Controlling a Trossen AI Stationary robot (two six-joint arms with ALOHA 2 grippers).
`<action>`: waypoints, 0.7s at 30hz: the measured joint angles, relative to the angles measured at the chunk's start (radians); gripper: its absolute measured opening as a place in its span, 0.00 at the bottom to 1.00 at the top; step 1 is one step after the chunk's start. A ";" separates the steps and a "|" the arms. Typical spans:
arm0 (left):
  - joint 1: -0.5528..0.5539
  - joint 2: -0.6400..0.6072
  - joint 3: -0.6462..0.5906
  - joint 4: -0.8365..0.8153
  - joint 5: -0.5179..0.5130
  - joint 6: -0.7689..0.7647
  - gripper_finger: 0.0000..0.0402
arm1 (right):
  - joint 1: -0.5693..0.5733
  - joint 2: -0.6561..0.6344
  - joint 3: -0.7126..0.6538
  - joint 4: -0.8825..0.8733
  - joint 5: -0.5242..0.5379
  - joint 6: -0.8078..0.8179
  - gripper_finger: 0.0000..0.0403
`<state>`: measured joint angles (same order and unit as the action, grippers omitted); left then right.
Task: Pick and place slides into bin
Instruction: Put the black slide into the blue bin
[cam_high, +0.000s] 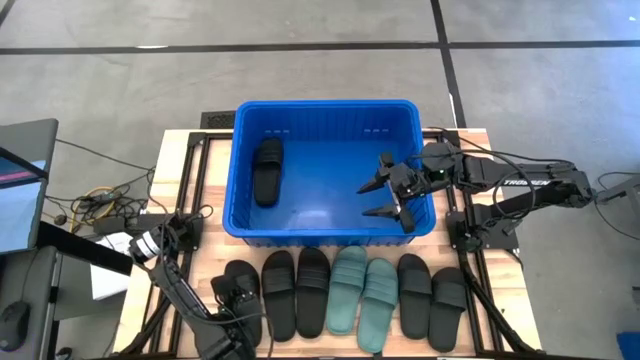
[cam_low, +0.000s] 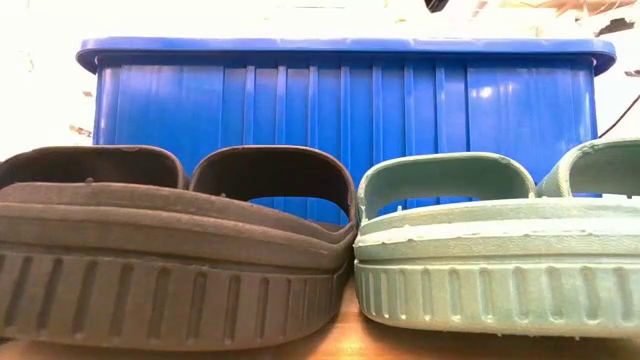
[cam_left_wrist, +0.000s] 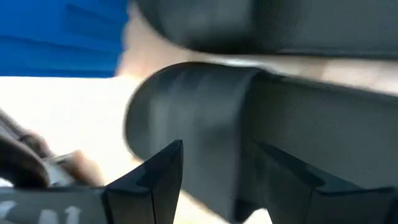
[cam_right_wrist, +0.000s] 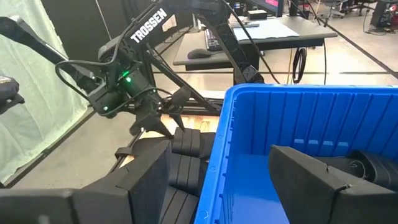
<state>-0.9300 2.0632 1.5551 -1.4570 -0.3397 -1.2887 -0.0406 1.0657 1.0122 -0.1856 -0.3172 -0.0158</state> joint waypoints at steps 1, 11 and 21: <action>0.000 0.000 -0.004 0.022 0.001 0.002 0.45 | 0.000 0.000 0.000 0.000 0.000 0.000 0.63; 0.002 0.000 -0.060 0.033 0.006 -0.026 0.45 | 0.000 0.000 0.000 0.000 0.000 -0.001 0.63; 0.023 0.000 -0.065 0.016 0.001 -0.051 0.10 | 0.000 0.000 0.000 0.000 0.000 0.000 0.63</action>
<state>-0.9070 2.0629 1.4899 -1.4411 -0.3387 -1.3402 -0.0406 1.0657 1.0122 -0.1860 -0.3172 -0.0158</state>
